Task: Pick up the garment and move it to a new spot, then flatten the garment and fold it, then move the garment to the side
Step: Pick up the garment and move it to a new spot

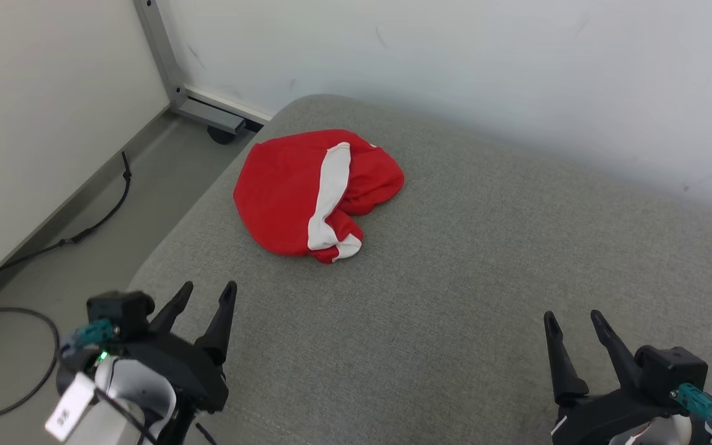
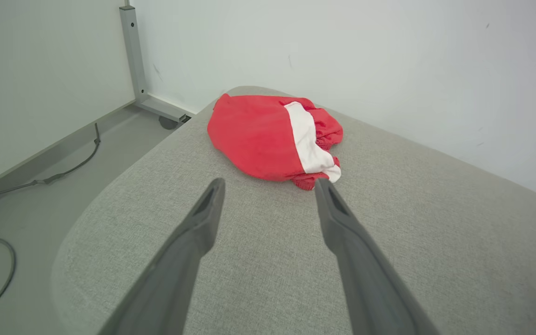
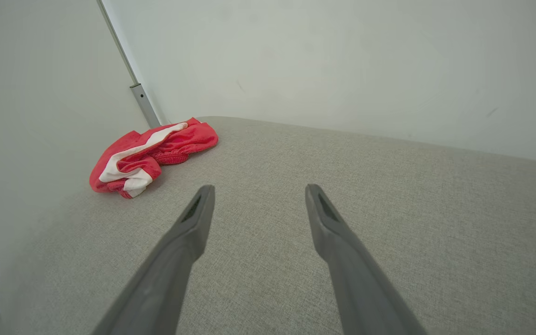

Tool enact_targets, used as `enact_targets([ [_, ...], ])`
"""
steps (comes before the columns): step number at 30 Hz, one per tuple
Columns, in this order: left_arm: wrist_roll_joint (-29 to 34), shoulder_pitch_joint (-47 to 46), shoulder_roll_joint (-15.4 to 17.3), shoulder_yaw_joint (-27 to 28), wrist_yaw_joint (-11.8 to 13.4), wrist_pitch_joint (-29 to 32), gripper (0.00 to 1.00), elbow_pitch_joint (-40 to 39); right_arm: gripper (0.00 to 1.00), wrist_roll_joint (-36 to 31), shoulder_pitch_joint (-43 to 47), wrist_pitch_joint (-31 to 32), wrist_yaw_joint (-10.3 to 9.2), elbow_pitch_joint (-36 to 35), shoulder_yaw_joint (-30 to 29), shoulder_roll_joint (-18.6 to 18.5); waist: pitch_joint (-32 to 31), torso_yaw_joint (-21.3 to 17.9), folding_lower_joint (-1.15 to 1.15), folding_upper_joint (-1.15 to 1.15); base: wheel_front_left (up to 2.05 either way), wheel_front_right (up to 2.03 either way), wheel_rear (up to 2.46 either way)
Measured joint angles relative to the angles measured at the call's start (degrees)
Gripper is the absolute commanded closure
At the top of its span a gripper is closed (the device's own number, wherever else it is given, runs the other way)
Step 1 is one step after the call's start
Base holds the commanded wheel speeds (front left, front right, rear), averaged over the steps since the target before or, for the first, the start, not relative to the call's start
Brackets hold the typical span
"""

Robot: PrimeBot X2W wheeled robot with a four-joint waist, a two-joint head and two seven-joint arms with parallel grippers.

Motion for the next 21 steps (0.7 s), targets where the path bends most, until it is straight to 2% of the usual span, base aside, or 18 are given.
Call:
enact_targets([
  [8, -3.39, -13.74, -2.5, 1.03, -0.82, 9.49, 0.0, 9.6, 0.0, -3.0, -4.02, 3.04, 1.36, -4.68, 3.65, -1.75, 3.66, -1.28, 0.01, 0.01, 0.0, 0.0, 0.0],
  [21, -5.66, -25.37, -2.11, 1.75, -1.94, 20.58, 0.0, 22.86, 0.0, -6.47, -7.23, 8.09, 2.85, -10.93, 6.98, -4.54, 9.63, -9.65, 0.01, 0.01, 0.0, 0.0, 0.0],
])
